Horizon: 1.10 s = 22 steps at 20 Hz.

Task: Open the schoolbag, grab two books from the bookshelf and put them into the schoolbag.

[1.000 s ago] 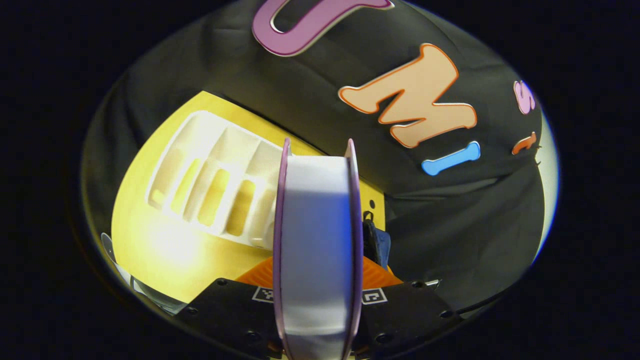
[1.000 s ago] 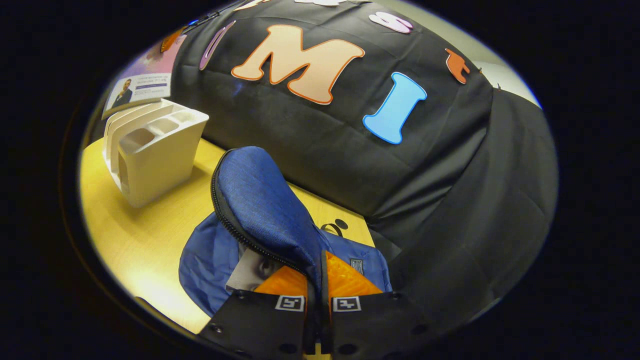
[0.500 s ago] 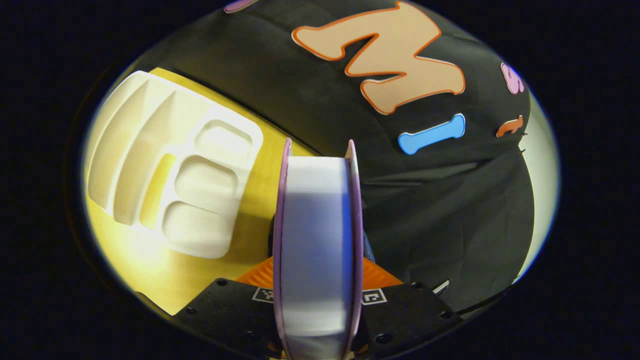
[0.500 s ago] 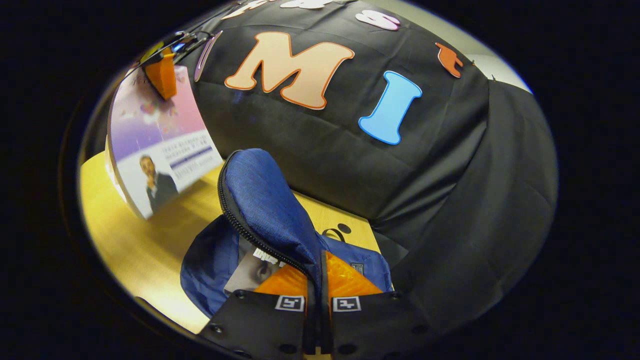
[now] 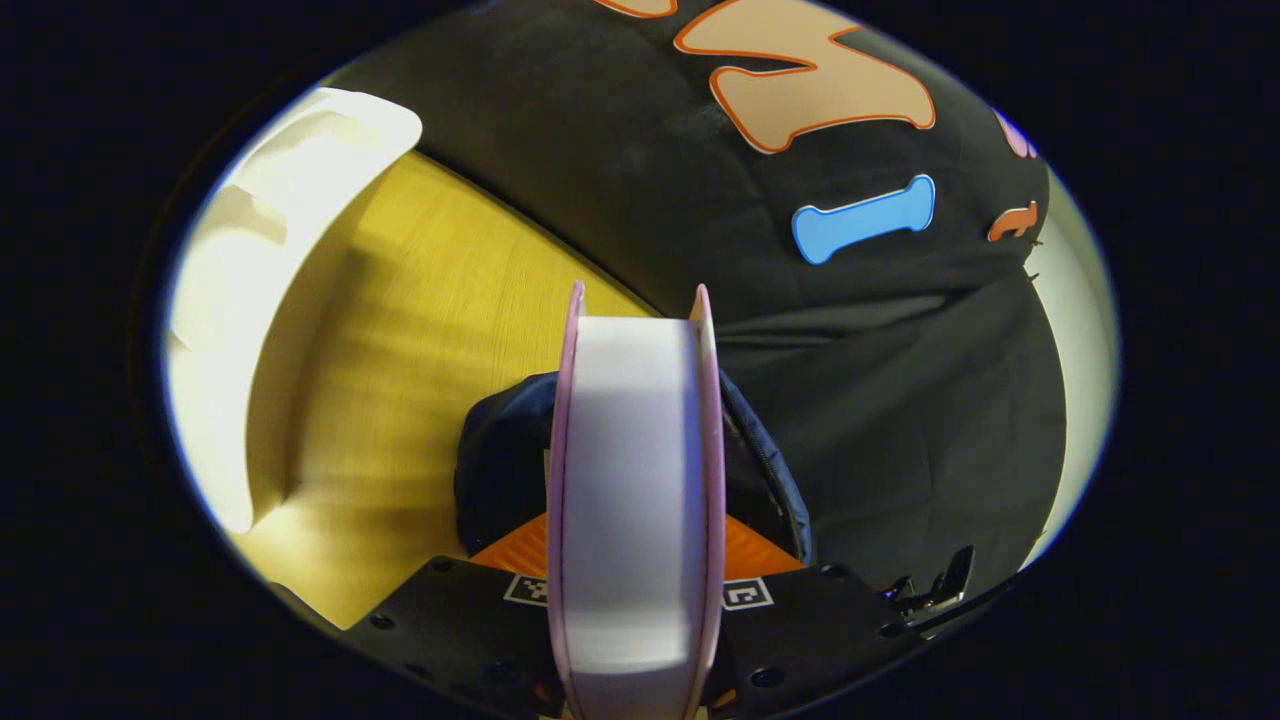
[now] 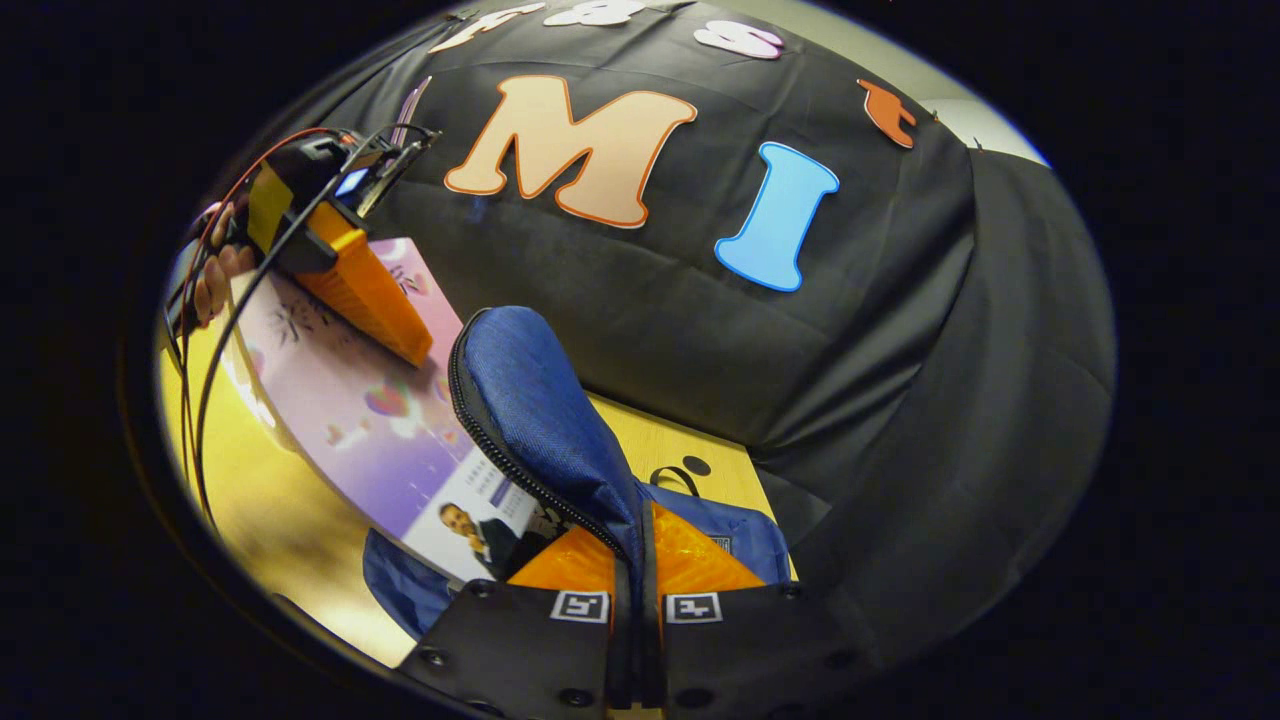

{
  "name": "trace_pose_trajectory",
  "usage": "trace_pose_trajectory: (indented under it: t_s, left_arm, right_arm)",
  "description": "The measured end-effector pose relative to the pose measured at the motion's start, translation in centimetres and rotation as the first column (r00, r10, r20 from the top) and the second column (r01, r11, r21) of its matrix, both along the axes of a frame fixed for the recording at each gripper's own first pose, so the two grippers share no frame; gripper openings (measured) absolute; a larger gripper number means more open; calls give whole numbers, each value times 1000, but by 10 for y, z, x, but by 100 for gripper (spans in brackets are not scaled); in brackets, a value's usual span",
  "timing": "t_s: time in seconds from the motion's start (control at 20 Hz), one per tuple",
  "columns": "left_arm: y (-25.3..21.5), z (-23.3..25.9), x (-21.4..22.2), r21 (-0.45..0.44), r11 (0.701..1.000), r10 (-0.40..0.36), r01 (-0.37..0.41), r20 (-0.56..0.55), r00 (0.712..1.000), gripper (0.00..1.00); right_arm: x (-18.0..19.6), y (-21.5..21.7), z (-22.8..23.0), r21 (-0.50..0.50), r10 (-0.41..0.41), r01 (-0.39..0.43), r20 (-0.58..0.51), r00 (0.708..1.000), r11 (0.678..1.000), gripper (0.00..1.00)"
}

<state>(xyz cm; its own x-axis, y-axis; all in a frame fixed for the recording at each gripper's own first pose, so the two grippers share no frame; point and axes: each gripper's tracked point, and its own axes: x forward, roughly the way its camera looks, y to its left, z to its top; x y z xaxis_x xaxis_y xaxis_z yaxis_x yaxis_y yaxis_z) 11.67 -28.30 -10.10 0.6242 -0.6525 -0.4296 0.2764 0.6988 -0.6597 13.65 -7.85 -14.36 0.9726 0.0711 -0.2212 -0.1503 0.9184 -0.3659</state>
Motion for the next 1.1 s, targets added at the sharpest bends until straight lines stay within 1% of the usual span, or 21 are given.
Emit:
trace_pose_trajectory:
  t_s: [0.1, 0.2, 0.25, 0.3, 0.4, 0.5, 0.55, 0.75, 0.8, 0.9, 0.95, 1.1]
  left_arm:
    - [-14, -12, 7, 2, 1000, -8, 8, 6, 1000, 40]
    - [-31, -25, 14, -23, 999, -24, 24, 4, 1000, 40]
    - [-41, -30, 17, -58, 998, -38, 38, 2, 999, 40]
    - [-47, -36, 20, -84, 995, -47, 46, -10, 999, 40]
    - [-54, -48, 24, -157, 986, -62, 57, -26, 998, 40]
    - [-56, -59, 30, -211, 976, -61, 50, -45, 997, 39]
    - [-58, -65, 32, -224, 973, -62, 49, -52, 997, 39]
    - [-75, -81, 35, -252, 965, -91, 72, -66, 994, 39]
    - [-82, -85, 36, -255, 963, -108, 86, -70, 992, 39]
    - [-97, -96, 35, -263, 957, -149, 120, -91, 985, 39]
    - [-104, -98, 36, -273, 953, -163, 131, -98, 982, 39]
    - [-124, -110, 39, -285, 945, -195, 159, -104, 975, 39]
  right_arm:
    - [1, 1, 0, 5, -3, 3, 0, 1000, 1000, 7]
    - [1, 2, 1, 6, -7, 7, 4, 1000, 1000, 7]
    - [1, 3, 0, 8, -8, 8, 4, 1000, 1000, 5]
    - [1, 4, 1, 8, -11, 11, 8, 1000, 1000, 7]
    - [1, 6, 6, 5, -10, 10, 26, 1000, 1000, 7]
    - [-1, 9, 5, 2, -1, 1, 27, 1000, 1000, 5]
    - [-1, 11, 4, -1, 6, -6, 28, 1000, 1000, 7]
    - [-6, 22, 3, -17, 36, -35, 33, 999, 999, 7]
    - [-7, 23, 3, -17, 38, -38, 32, 999, 999, 5]
    - [-8, 27, 2, -12, 41, -40, 29, 999, 999, 5]
    - [-9, 29, 2, -14, 42, -42, 30, 999, 999, 7]
    - [-9, 32, 1, -11, 45, -44, 29, 999, 999, 7]
